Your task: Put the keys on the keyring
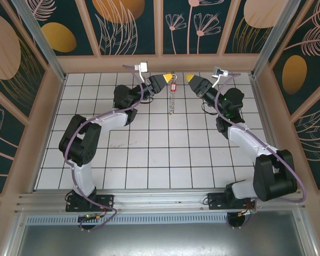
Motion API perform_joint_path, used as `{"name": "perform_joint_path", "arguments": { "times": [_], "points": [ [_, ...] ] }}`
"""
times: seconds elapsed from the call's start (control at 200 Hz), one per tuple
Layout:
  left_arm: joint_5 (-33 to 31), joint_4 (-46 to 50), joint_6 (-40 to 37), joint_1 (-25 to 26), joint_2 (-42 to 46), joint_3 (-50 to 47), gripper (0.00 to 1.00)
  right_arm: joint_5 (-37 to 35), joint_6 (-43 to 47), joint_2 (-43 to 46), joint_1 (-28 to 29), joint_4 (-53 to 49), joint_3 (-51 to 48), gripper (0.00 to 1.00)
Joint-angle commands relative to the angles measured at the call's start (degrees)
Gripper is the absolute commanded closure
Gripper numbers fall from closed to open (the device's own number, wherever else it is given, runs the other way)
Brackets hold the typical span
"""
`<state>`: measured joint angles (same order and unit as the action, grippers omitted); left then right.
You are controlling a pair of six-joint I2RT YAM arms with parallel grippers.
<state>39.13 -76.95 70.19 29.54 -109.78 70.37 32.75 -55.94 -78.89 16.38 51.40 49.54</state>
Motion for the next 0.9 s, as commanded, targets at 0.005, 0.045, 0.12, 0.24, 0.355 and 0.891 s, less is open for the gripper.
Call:
{"name": "perform_joint_path", "arguments": {
  "times": [0.005, 0.045, 0.12, 0.24, 0.355, 0.891],
  "points": [
    [-1.30, -4.09, 0.83, 0.49, 0.14, 0.03, 1.00, -0.41, -1.70, -1.76, 1.43, 4.87, 2.77, 0.55],
    [-1.29, -4.09, 0.85, 0.50, 0.01, -0.01, 1.00, -0.41, -1.73, -2.14, 1.84, 5.04, 3.03, 0.56],
    [-1.18, -4.09, 0.83, 0.47, -0.06, 0.03, 1.00, -0.41, -1.70, -2.83, 2.39, 5.20, 3.48, 0.58],
    [-1.16, -4.00, 0.85, 0.61, -0.13, 0.12, 1.00, -0.32, -1.71, -3.41, 3.08, 5.85, 3.69, 0.62],
    [-1.18, -4.00, 0.82, 0.59, -0.35, 0.20, 1.00, -0.17, -1.59, -3.55, 3.77, 6.22, 3.88, 0.62],
    [-0.97, -3.47, 0.34, 0.68, -0.35, 0.38, 1.00, 0.19, -0.93, -4.94, 5.53, 5.90, 5.13, 0.64]
  ]
}}
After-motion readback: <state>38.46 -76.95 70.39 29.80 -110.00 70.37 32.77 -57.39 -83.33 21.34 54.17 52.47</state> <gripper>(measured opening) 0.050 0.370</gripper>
